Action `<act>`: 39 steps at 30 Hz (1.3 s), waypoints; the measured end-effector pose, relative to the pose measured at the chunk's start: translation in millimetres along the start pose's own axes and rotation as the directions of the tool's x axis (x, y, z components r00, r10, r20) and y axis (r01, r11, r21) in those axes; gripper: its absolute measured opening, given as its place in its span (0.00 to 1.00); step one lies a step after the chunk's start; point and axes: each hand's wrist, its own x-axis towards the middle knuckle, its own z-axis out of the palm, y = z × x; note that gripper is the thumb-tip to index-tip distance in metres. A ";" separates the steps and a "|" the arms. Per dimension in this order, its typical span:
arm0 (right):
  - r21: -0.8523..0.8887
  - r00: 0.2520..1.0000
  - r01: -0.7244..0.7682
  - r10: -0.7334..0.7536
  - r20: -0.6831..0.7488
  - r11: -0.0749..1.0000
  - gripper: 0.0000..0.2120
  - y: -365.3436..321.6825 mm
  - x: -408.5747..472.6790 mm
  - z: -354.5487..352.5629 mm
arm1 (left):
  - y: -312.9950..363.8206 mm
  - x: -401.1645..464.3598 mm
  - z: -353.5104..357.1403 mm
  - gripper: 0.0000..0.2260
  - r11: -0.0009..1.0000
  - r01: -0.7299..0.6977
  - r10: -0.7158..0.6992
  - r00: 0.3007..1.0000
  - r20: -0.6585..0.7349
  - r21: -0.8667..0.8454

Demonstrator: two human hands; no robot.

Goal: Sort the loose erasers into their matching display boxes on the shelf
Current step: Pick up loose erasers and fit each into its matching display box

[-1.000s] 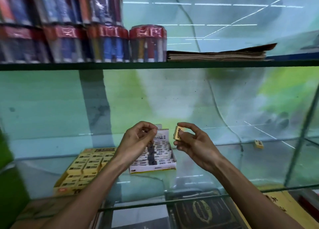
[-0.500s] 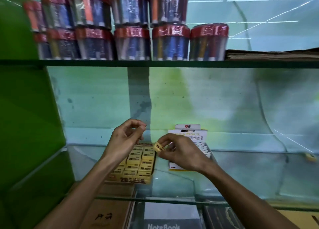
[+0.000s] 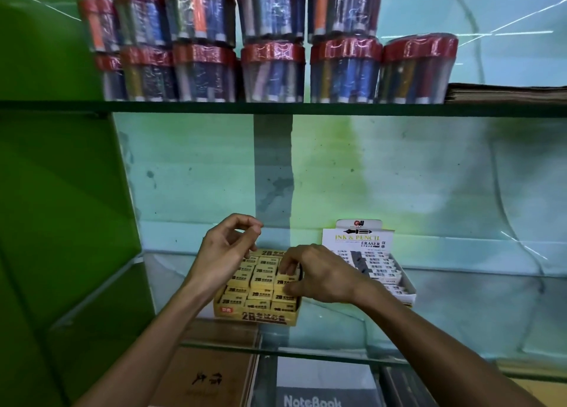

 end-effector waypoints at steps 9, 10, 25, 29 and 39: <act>0.146 0.967 -0.056 0.090 -0.238 0.988 0.09 44.7 -40.7 -22.0 | 12.4 0.3 39.6 0.03 0.999 -0.036 0.038 0.997 0.065 -0.025; 0.165 0.957 -0.068 0.111 -0.266 0.984 0.07 52.3 -50.1 -25.8 | 14.6 0.2 48.9 0.03 0.998 -0.043 0.046 0.996 0.076 -0.038; 0.202 0.731 -0.414 0.456 -0.508 0.888 0.03 201.4 -198.0 -79.4 | 47.3 -12.1 219.0 0.06 0.977 -0.200 0.210 0.895 0.393 -0.066; 0.197 0.510 -0.679 0.647 -0.566 0.707 0.19 267.5 -228.2 -96.1 | 58.2 -19.4 260.4 0.04 0.949 -0.314 0.280 0.826 0.489 -0.014; 0.056 0.356 -0.904 0.817 -0.453 0.425 0.24 344.0 -251.7 -107.5 | 59.4 -19.0 311.6 0.03 0.890 -0.454 0.345 0.731 0.589 0.042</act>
